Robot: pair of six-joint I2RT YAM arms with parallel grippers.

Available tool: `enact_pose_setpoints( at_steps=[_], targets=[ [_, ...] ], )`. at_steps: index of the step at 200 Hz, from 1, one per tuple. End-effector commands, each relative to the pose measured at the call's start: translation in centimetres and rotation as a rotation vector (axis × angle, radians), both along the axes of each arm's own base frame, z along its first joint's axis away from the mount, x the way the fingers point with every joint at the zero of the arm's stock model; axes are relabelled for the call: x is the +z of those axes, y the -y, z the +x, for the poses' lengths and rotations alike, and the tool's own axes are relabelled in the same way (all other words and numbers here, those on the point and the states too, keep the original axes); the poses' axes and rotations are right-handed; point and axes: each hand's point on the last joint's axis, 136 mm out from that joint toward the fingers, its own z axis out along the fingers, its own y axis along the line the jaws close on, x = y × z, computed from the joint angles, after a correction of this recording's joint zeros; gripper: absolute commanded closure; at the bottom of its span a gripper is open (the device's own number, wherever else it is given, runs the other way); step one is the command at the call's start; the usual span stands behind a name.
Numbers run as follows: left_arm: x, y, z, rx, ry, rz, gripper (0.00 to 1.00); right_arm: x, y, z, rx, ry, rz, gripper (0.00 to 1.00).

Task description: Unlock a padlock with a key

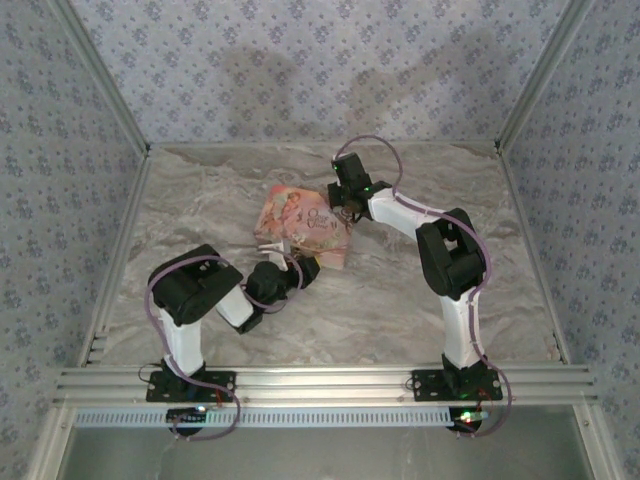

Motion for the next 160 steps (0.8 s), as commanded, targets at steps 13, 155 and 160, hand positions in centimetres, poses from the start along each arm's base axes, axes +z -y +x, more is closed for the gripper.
enact_pose_setpoints(
  at_steps=[13,155,160],
  targets=[
    [-0.7,-2.5,0.9,0.087,-0.053,0.014,0.47,-8.8,0.4,-7.7,0.087,-0.347,-0.139,1.0],
    [-0.6,-2.2,0.4,0.009,-0.08,0.092,0.47,0.8,5.7,-5.3,-0.078,-0.202,-0.053,1.0],
    [-0.7,-2.1,0.4,0.004,-0.083,0.096,0.47,0.9,6.0,-5.4,-0.087,-0.202,-0.045,1.0]
  ],
)
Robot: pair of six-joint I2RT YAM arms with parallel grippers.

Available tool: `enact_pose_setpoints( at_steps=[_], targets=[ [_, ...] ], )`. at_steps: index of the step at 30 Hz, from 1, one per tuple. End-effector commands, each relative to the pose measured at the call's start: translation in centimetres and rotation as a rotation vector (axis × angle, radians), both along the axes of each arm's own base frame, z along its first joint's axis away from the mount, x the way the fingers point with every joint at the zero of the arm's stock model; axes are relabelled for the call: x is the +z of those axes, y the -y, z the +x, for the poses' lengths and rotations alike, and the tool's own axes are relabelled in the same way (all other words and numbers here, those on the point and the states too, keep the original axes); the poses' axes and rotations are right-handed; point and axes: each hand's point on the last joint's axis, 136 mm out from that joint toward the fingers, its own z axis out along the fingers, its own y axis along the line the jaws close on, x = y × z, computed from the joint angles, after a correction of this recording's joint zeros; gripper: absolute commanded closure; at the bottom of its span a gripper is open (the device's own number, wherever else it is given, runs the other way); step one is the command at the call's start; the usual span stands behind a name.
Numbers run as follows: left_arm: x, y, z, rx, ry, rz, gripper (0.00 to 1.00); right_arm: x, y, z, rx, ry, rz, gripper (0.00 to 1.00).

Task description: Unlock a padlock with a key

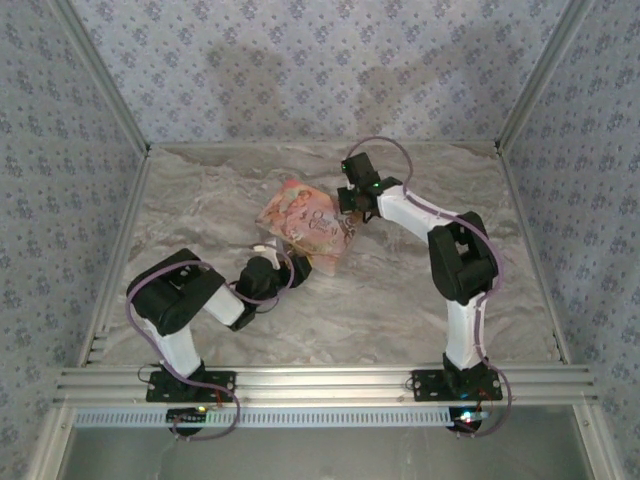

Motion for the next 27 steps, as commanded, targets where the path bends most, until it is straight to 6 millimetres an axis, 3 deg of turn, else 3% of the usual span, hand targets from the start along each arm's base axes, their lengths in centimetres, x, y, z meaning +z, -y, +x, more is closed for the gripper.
enact_pose_setpoints(
  at_steps=[1,9,16,22,27],
  targets=[
    [-0.3,-0.2,0.4,-0.001,-0.011,0.043,0.47,0.5,2.3,-2.4,-0.045,-0.07,-0.008,1.0],
    [-0.6,0.6,0.3,-0.045,-0.036,0.051,0.47,0.3,5.4,-1.4,-0.131,-0.08,-0.023,1.0],
    [-0.7,1.0,0.1,-0.069,-0.044,0.061,0.47,0.7,7.9,-4.0,-0.216,-0.091,-0.051,1.0],
    [-0.6,1.6,0.2,-0.096,-0.052,0.072,0.46,-1.0,5.4,-6.6,-0.184,-0.14,0.023,1.0],
    [-0.5,1.8,0.2,-0.111,-0.051,0.08,0.45,-1.8,3.7,-6.0,-0.182,-0.177,0.091,1.0]
  ],
)
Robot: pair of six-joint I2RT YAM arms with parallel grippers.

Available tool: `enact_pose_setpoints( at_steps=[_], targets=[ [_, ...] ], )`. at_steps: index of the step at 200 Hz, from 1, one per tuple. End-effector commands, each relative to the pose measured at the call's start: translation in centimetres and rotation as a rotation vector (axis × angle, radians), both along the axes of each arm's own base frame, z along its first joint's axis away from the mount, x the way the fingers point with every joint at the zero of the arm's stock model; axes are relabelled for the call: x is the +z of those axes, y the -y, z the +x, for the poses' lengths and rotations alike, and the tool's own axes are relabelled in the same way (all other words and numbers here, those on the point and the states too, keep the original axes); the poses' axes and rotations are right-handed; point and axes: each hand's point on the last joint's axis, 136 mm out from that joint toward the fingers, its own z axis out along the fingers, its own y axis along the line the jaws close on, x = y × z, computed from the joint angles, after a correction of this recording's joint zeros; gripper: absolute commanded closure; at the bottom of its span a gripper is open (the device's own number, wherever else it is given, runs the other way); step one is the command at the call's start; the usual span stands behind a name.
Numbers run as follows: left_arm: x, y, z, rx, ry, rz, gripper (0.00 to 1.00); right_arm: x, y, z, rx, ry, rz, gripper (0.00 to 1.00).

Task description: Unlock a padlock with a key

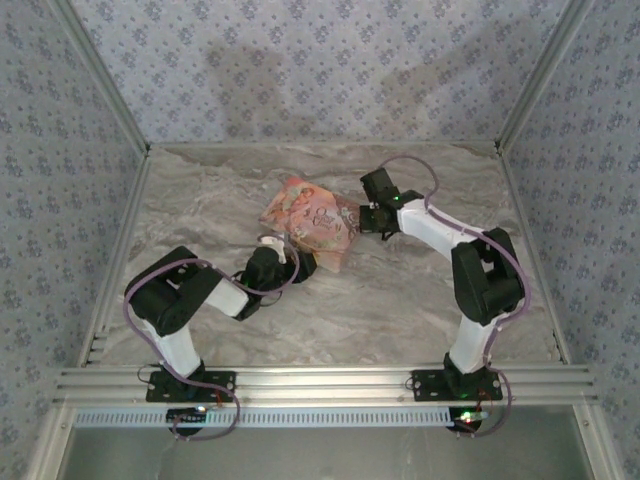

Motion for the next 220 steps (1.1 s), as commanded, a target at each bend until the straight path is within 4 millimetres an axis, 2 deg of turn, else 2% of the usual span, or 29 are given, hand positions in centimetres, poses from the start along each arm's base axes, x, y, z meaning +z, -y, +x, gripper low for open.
enact_pose_setpoints(
  at_steps=[1,43,71,119,155,179,220],
  targets=[
    [-0.3,0.2,-0.5,-0.038,-0.02,0.028,0.45,0.0,-1.1,1.0,-0.033,-0.011,0.068,1.0],
    [-0.2,-0.3,-0.4,-0.028,-0.028,0.02,0.43,0.4,-0.9,4.0,-0.061,-0.002,0.084,1.0],
    [0.1,-0.7,-0.1,-0.029,-0.021,0.008,0.43,0.2,-0.7,5.0,-0.071,-0.009,0.089,1.0],
    [1.2,-1.0,1.3,-0.033,-0.005,-0.034,0.46,0.0,-0.7,5.3,-0.072,0.008,0.099,1.0],
    [1.2,-1.0,1.7,-0.052,-0.014,-0.044,0.54,0.0,-0.8,5.2,-0.065,0.01,0.1,1.0],
    [1.1,-0.2,1.8,-0.086,-0.026,-0.058,0.63,0.1,-0.9,5.1,-0.061,0.011,0.101,1.0],
    [1.0,-0.1,2.4,-0.08,-0.034,-0.074,0.68,0.5,-1.1,4.8,-0.049,0.019,0.101,1.0]
  ],
)
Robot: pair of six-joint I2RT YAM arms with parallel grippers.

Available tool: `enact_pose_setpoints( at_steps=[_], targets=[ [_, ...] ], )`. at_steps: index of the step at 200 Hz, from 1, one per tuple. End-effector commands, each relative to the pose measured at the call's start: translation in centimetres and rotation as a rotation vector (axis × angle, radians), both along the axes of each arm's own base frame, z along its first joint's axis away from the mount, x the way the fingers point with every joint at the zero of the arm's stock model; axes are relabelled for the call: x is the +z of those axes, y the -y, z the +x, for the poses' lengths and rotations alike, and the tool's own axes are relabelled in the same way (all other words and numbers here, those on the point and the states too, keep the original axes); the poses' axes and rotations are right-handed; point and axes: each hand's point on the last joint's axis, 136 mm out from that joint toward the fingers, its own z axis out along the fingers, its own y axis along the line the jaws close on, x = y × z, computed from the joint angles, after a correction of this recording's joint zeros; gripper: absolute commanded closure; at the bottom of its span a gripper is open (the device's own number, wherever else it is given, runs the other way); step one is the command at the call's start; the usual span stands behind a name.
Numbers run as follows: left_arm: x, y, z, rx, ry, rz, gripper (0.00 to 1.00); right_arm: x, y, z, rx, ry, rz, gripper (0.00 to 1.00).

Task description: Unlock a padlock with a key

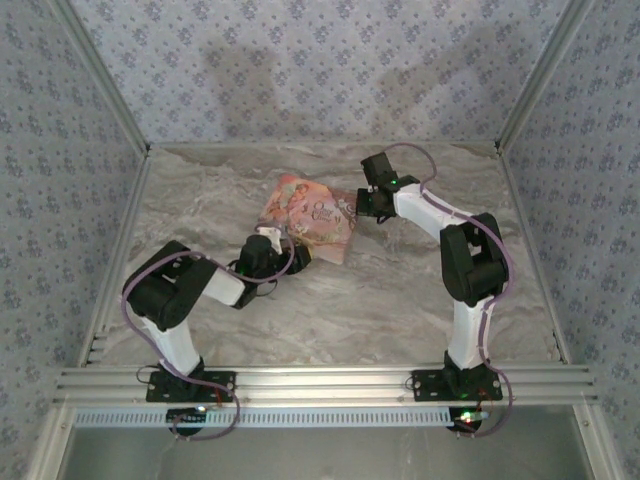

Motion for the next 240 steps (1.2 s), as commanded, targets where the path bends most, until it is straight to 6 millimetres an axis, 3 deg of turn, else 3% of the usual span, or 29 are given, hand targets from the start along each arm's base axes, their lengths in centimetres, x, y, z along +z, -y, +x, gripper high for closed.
enact_pose_setpoints(
  at_steps=[1,18,46,90,127,240],
  targets=[
    [0.5,0.4,0.6,-0.014,0.012,-0.026,0.68,0.3,-0.6,-0.4,0.012,0.004,0.017,1.0],
    [0.5,0.3,0.7,-0.016,0.006,-0.026,0.74,0.4,-0.5,-0.6,0.015,0.006,0.013,1.0],
    [0.4,0.0,0.6,-0.006,-0.001,-0.023,0.75,0.7,-0.4,-0.8,0.019,0.011,0.016,1.0],
    [0.4,-1.2,0.5,0.047,0.011,-0.015,0.59,1.0,-0.4,-1.1,0.024,0.016,0.017,1.0],
    [1.3,-1.5,0.8,0.065,0.045,-0.022,0.58,0.9,-0.7,-1.2,0.029,0.017,0.014,1.0],
    [1.5,-1.3,0.9,0.046,0.06,-0.042,0.82,0.9,-0.8,-1.6,0.038,0.014,0.004,1.0]
  ],
)
